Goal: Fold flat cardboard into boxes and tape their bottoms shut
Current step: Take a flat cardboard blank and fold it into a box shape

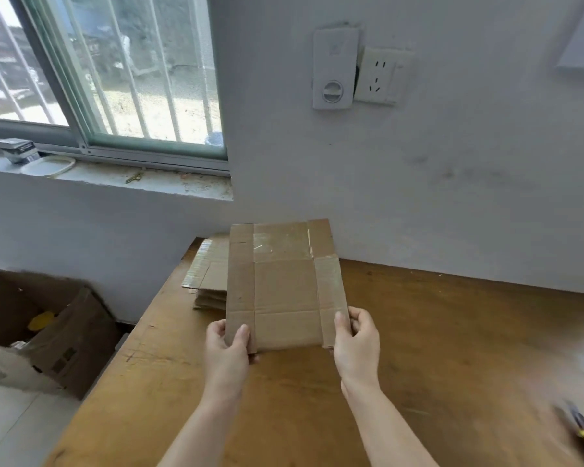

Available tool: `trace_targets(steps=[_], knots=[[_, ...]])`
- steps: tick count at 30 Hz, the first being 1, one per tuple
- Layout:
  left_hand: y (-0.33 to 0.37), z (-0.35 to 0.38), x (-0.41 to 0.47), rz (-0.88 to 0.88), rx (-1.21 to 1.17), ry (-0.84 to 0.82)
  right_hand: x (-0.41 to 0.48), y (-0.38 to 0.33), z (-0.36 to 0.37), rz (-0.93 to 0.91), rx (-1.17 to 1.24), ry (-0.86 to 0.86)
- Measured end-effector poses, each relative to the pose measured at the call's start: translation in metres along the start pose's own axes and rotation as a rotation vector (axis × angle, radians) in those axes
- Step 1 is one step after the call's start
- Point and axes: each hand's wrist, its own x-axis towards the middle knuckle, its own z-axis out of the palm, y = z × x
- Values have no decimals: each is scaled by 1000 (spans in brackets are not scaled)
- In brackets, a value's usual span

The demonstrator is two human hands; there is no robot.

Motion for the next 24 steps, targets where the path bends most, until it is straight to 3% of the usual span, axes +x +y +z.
trace_targets(steps=[13,24], knots=[[-47,-1,-150,-60,159,-219,-126,43,-143,71,-38,238],[-80,92,-264,16,247,-333,-134,79,-298,102,-97,288]])
